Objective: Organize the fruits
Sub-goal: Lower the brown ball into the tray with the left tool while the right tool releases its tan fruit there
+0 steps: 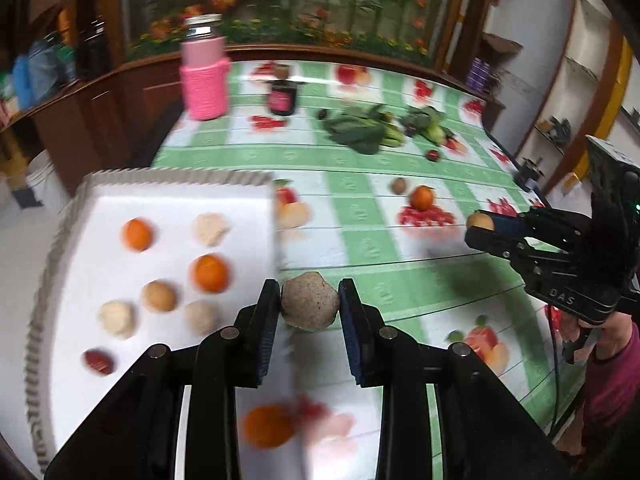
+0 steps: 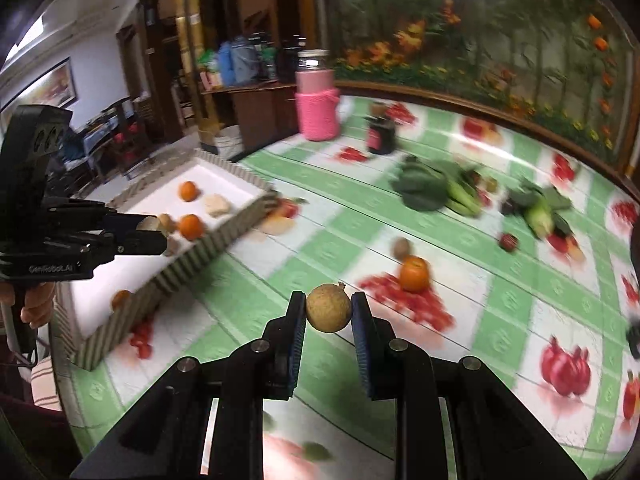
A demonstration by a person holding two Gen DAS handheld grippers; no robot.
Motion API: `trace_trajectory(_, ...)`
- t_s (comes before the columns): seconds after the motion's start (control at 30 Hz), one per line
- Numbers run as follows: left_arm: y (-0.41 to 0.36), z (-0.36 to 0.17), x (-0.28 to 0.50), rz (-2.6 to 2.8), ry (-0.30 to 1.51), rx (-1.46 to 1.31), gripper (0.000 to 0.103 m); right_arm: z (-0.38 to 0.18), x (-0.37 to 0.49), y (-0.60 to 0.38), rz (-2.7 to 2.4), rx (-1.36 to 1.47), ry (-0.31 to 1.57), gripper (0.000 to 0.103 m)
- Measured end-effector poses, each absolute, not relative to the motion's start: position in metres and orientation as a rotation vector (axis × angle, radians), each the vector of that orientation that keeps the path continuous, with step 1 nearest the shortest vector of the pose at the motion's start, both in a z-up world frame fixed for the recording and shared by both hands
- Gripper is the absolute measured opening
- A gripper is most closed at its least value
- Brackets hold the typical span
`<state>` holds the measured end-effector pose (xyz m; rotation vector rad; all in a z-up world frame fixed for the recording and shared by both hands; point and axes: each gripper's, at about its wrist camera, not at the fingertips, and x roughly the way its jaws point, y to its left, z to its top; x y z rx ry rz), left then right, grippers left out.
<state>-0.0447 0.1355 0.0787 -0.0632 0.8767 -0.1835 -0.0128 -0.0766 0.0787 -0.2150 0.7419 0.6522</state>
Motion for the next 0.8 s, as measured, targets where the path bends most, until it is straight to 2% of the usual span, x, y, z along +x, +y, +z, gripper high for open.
trace_trajectory(0.33,0.208,0.066,-0.072,-0.033,0.885,-0.146,0.027,0.082,-0.026,0.014,0.818,-0.282,0.726,0.023)
trace_trajectory(0.8,0.234,0.031,-0.081,0.091,0.952,-0.119,0.028,0.061,-0.040,0.104,0.975,-0.371,0.769,0.023)
